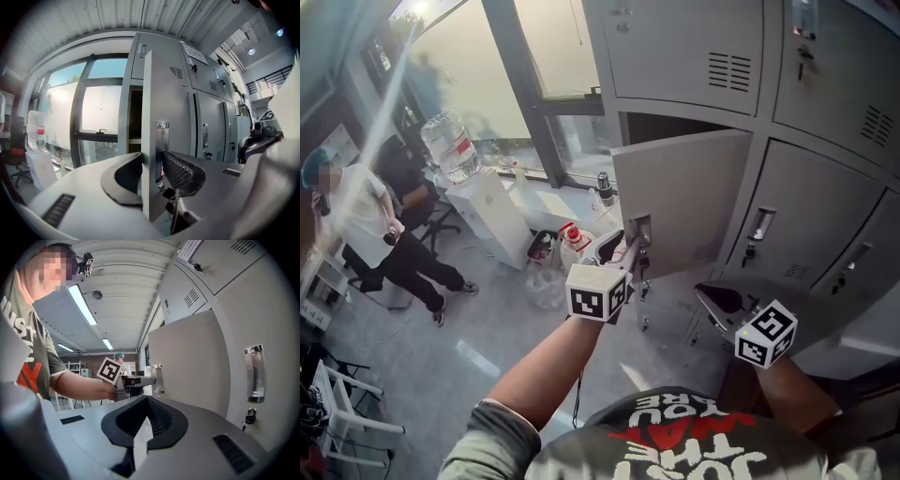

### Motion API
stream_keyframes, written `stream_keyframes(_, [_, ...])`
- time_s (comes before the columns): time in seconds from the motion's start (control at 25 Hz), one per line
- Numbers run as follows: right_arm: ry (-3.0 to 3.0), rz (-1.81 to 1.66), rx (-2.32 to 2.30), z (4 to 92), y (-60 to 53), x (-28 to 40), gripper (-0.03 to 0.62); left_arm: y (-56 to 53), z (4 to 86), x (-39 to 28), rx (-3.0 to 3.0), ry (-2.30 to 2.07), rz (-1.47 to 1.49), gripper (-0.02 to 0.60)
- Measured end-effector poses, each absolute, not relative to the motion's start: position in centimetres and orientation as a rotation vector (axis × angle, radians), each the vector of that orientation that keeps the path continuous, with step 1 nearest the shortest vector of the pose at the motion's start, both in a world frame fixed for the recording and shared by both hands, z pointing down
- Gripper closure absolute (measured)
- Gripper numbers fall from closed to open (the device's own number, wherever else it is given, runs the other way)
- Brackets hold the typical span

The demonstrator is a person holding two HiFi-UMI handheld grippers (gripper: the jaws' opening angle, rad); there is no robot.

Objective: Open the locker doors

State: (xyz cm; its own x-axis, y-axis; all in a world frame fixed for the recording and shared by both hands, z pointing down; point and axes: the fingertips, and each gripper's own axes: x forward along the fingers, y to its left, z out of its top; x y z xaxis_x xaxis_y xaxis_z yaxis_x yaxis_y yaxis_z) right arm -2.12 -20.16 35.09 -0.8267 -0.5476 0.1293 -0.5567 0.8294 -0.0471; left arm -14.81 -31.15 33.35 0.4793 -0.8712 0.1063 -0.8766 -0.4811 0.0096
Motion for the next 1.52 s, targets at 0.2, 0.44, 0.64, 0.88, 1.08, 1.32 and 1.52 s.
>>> stream_keyframes(0.2, [-2.914, 0.102, 0.796, 34.7, -19.4, -0.8, 0.562, -29.7, 33.3, -14.3, 2.608, -1.635, 0.129, 0.442])
stream_keyframes(0.44, [-2.942, 0.073, 0.650, 34.1, -18.3, 1.5, 0.562, -26.8, 33.2, -13.3, 2.527, -1.743, 0.106, 0.442])
stream_keyframes(0.64, [-2.962, 0.053, 0.542, 34.1, -17.2, 3.8, 0.562, -23.4, 33.2, -11.4, 2.481, -1.795, 0.089, 0.442])
stream_keyframes(0.88, [-2.982, 0.065, 0.466, 34.6, -16.2, 6.2, 0.562, -19.6, 33.2, -8.3, 2.457, -1.816, 0.075, 0.443])
stream_keyframes(1.08, [-2.988, 0.067, 0.452, 34.8, -15.4, 8.0, 0.562, -17.5, 33.3, -5.5, 2.474, -1.790, 0.073, 0.458])
stream_keyframes(1.32, [-2.985, 0.078, 0.476, 35.2, -14.8, 10.3, 0.562, -16.1, 33.6, -1.3, 2.539, -1.703, 0.098, 0.480])
stream_keyframes(1.52, [-2.981, 0.081, 0.499, 35.3, -14.4, 11.6, 0.562, -15.2, 33.7, 1.9, 2.593, -1.626, 0.108, 0.483])
